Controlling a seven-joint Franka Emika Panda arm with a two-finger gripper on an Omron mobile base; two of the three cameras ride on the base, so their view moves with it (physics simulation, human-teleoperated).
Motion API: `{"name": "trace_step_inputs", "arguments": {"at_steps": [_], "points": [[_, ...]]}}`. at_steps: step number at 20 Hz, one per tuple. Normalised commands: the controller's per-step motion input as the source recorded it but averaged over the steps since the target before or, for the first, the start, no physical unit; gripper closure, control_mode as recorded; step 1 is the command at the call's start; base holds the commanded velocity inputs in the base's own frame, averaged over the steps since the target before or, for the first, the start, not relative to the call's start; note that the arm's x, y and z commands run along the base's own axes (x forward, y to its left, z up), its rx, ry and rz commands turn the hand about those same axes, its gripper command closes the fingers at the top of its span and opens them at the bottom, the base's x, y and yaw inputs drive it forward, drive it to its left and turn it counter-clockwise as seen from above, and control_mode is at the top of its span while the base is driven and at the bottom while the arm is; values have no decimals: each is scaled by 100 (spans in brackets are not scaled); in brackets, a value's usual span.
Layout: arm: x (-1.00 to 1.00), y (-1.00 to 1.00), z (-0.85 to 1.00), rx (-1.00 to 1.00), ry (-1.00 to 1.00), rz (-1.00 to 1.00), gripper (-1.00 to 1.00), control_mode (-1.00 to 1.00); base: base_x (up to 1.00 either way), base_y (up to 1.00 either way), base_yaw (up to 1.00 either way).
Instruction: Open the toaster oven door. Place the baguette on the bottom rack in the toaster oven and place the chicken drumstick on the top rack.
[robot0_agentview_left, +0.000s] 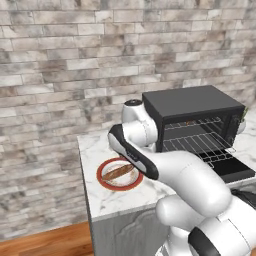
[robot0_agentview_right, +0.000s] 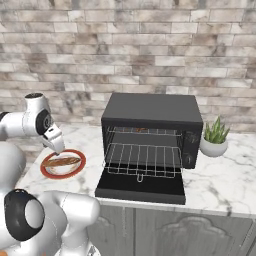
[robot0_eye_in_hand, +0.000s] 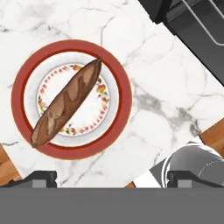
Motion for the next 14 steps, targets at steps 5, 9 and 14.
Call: {"name": "trace_step_inputs", "arguments": {"at_steps": [5,9,14], "points": [[18,10,-33,0,0,-2,-100,-100,0,0,0],[25,3,-28,0,0,-4,-100,-100,0,0,0],[34,1,-20,0,0,-3,-100,-100,0,0,0]]}}
